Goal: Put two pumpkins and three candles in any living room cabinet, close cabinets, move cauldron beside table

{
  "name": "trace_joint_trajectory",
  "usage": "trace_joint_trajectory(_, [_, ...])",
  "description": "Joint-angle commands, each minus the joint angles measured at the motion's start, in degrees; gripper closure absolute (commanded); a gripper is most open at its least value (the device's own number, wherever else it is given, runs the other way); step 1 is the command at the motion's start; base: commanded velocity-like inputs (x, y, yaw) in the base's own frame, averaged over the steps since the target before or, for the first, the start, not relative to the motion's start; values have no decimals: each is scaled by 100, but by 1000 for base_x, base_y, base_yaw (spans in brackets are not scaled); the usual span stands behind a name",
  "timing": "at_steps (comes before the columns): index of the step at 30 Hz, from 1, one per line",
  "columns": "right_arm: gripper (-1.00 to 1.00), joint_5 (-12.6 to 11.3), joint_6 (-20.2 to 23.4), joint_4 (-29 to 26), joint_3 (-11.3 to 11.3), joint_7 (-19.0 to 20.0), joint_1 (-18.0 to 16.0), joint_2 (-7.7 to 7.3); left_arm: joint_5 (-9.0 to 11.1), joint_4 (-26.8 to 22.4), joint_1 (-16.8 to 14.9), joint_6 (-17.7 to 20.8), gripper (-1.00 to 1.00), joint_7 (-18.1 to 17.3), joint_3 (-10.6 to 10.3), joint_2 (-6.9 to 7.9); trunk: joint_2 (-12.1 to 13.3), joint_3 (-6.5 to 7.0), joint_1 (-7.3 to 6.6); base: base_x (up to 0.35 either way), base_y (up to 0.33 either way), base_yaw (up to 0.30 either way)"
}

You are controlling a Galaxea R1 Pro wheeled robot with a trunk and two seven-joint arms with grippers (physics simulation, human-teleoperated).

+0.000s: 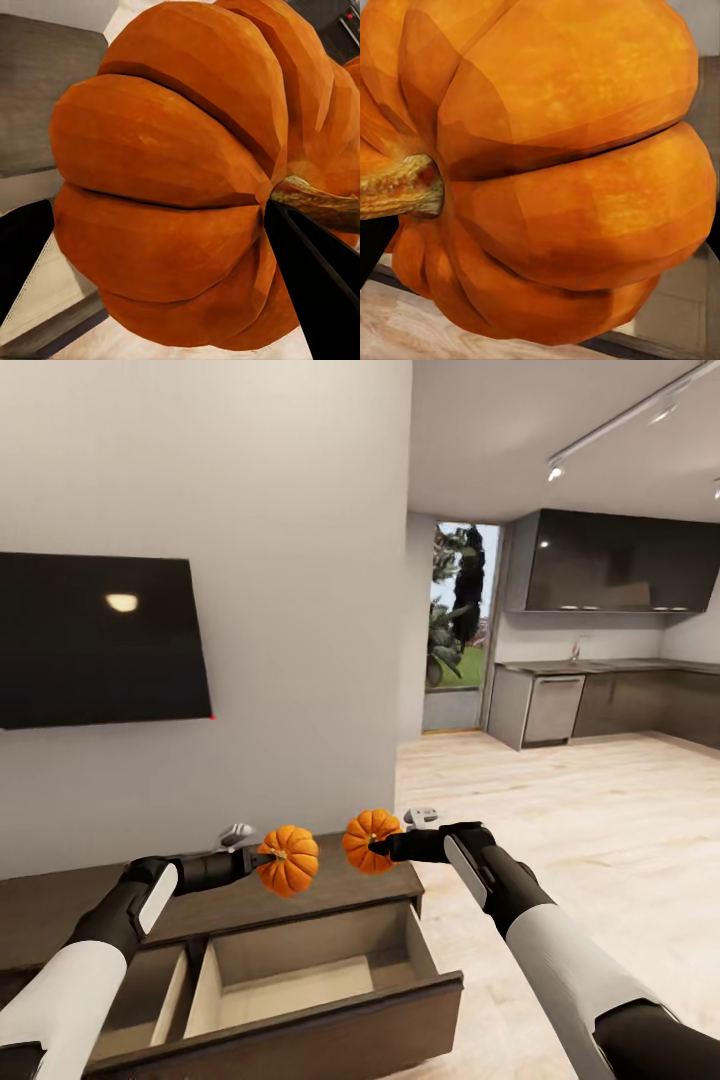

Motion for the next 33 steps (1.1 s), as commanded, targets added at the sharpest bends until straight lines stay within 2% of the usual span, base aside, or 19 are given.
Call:
trace_joint_trajectory(1, [100, -21, 26, -6, 1, 1, -5, 1, 17, -1, -4, 33, 100, -1, 13, -1, -4, -6, 0, 21, -19, 274])
trace_joint_trajectory(19, [100, -18, 34, -6, 7, 1, -5, 1, -1, -1, -4, 26, 100, -1, -3, -1, -4, -19, 0, -21, -33, 267])
trace_joint_trajectory(33, [100, -1, 35, -6, 10, -24, -5, 3, -10, -1, -4, 26, 100, 8, -3, -10, -4, -25, 0, 15, -32, 34])
